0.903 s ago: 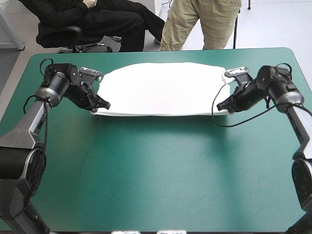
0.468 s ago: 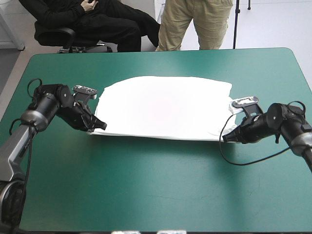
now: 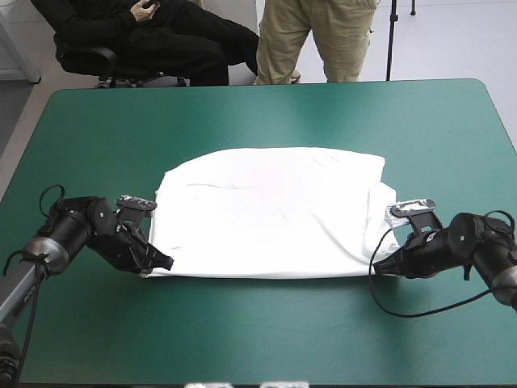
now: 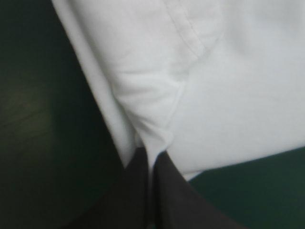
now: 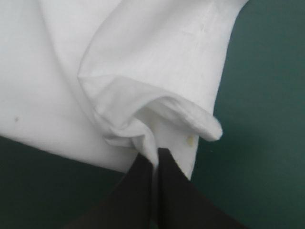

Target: Fold the cloth

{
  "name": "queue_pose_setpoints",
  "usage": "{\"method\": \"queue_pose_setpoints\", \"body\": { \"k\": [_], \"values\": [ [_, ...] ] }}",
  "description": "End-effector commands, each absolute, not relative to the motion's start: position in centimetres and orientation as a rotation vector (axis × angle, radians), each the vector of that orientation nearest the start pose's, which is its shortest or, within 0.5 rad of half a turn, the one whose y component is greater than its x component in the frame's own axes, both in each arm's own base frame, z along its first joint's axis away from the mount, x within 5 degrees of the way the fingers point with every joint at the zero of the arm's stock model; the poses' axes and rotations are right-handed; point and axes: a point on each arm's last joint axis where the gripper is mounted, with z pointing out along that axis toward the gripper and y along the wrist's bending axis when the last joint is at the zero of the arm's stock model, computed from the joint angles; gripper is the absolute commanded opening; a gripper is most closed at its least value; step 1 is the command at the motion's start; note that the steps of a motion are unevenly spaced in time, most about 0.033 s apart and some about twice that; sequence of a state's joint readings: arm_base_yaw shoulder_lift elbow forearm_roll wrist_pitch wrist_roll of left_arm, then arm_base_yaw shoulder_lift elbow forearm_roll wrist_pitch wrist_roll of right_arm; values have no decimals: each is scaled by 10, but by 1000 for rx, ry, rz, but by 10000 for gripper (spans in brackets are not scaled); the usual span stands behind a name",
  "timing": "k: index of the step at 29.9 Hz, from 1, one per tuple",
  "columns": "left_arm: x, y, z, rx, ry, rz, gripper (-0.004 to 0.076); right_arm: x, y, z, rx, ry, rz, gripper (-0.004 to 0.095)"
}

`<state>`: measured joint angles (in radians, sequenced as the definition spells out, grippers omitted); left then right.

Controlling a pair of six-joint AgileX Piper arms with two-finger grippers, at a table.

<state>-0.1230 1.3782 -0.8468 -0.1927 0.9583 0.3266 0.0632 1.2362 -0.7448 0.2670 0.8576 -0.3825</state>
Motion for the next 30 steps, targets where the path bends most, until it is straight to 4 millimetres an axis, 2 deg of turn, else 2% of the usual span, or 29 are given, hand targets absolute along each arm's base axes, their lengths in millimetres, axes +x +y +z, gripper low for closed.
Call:
{"method": "queue_pose_setpoints", "body": {
  "k": [1, 6, 8, 9, 12, 15, 16, 18, 22, 24, 27, 30],
  "values": [
    [232, -43, 241, 483, 2840, -221, -17, 213, 29, 251, -396, 2683, 228, -13],
    [233, -43, 241, 490, 2836, -224, -16, 213, 30, 251, -402, 2680, 238, -6],
    [232, -44, 241, 522, 2832, -237, -9, 212, 30, 252, -403, 2680, 239, 47],
    [232, -45, 242, 536, 2831, -251, 5, 212, 30, 252, -403, 2681, 239, 84],
    [229, -50, 245, 557, 2810, -328, 95, 210, 30, 256, -399, 2664, 240, 279],
    [224, -55, 254, 560, 2763, -413, 207, 204, 30, 271, -382, 2620, 241, 433],
    [221, -57, 262, 557, 2725, -443, 245, 202, 30, 280, -372, 2592, 241, 468],
    [216, -57, 279, 540, 2644, -449, 282, 198, 29, 299, -357, 2520, 220, 476],
    [211, -55, 326, 481, 2389, -376, 291, 198, 21, 341, -274, 2356, 104, 476],
    [212, -53, 348, 436, 2275, -350, 291, 201, 17, 356, -233, 2310, 46, 476],
    [215, -52, 364, 419, 2201, -330, 291, 215, 12, 362, -200, 2309, -15, 476],
    [220, -52, 367, 408, 2182, -325, 291, 238, 9, 353, -175, 2365, 6, 475]
  ]
}}
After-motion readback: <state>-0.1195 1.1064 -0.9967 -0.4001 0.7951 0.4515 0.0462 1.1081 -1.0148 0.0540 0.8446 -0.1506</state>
